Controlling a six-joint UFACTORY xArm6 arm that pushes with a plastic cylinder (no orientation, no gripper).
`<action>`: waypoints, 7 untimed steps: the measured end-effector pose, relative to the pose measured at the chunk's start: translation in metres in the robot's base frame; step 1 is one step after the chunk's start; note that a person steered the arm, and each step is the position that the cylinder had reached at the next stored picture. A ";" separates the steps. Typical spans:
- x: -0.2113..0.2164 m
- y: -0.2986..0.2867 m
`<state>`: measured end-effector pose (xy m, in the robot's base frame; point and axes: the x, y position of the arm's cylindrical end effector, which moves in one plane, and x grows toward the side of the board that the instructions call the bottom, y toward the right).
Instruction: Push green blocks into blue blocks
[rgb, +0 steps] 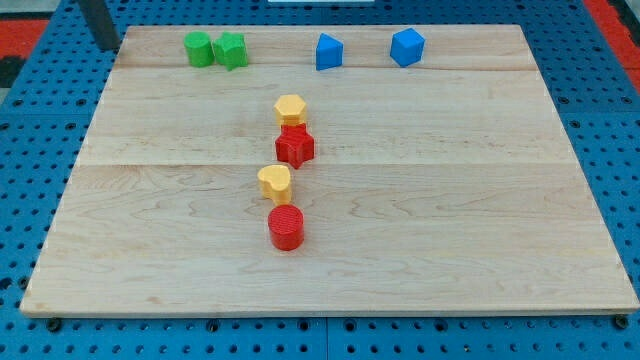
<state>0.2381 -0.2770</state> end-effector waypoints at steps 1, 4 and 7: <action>0.002 0.089; -0.019 0.175; 0.020 0.243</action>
<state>0.2584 -0.0338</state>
